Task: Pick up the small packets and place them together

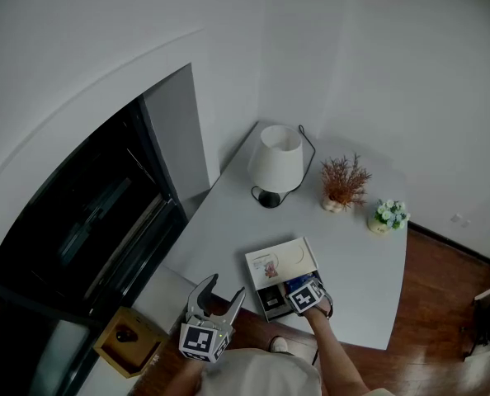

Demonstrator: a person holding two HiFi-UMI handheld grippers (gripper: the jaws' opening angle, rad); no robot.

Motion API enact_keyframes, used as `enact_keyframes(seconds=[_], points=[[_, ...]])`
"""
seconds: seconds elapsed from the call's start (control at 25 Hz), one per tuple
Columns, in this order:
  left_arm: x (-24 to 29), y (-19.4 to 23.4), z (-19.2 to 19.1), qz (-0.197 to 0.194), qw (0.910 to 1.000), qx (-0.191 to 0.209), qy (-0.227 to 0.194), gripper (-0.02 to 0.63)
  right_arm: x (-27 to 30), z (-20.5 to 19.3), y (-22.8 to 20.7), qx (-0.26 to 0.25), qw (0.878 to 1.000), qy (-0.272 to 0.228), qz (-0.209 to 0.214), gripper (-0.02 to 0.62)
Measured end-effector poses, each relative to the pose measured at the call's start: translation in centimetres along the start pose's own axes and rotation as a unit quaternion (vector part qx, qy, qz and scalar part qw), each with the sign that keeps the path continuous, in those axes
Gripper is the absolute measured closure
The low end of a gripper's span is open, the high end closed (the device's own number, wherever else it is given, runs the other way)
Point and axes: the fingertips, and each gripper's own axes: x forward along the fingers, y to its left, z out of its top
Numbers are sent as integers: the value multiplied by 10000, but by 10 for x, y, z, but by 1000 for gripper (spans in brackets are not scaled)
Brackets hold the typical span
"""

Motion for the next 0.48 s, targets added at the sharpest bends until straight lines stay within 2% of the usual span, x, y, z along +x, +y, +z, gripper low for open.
enact_keyframes(seconds=[0.08,0.2,0.32,0.48], points=[[-1,1,-2,30,10000,-54,5,319,7,-8,2,-90,9995,313,-6,350],[-3,3,-3,74,9999,-110,-3,322,8,-10,9,-313,9984,473,30,407],[-3,6,-6,104,9999,-105,11,325,-1,-7,19,-365,9987,339,58,577],[-4,6,-10,108,9998,-143,39,325,-24,-5,18,-179,9998,25,77,591]])
